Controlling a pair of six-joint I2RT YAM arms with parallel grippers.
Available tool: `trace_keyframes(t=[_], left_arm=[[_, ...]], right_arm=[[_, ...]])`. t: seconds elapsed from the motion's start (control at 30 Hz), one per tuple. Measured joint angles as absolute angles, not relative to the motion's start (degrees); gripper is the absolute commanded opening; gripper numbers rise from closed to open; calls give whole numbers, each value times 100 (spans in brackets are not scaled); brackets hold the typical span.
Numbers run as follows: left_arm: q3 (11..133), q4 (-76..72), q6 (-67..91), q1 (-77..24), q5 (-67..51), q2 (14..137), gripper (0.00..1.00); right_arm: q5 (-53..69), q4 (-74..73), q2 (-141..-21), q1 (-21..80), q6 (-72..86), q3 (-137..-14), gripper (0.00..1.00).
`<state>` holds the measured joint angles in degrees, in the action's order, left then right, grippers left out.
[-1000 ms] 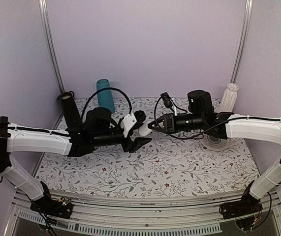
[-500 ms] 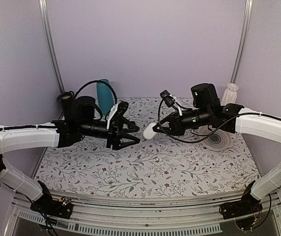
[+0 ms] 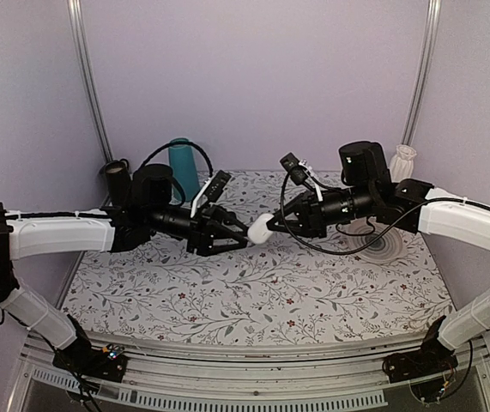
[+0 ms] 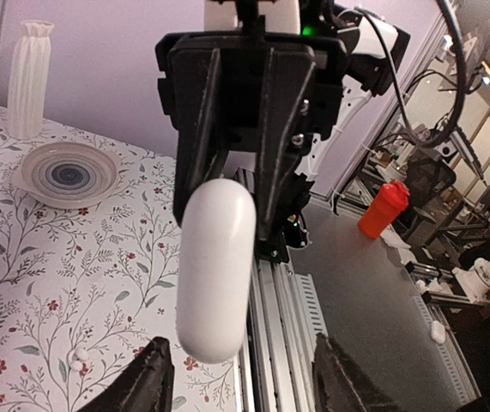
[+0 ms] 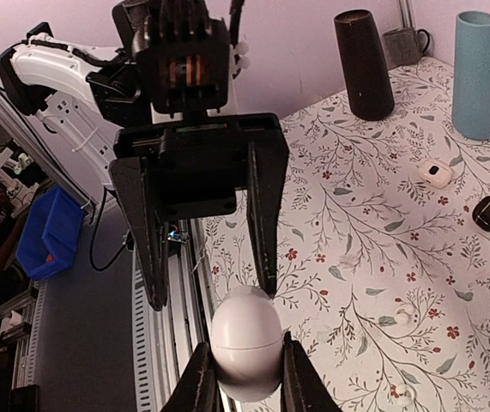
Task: Insert the wireless bluetooth earbuds into the charging case
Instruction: Open the charging case.
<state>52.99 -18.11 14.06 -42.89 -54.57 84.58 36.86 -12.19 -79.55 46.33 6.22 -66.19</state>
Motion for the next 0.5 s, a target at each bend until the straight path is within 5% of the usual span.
trace_keyframes(t=[0.5], left_arm=[[5516, -1863, 2093, -4281, -5273, 8466, 46]], right_arm=[[3795, -366, -7828, 4919, 814, -6342, 3]])
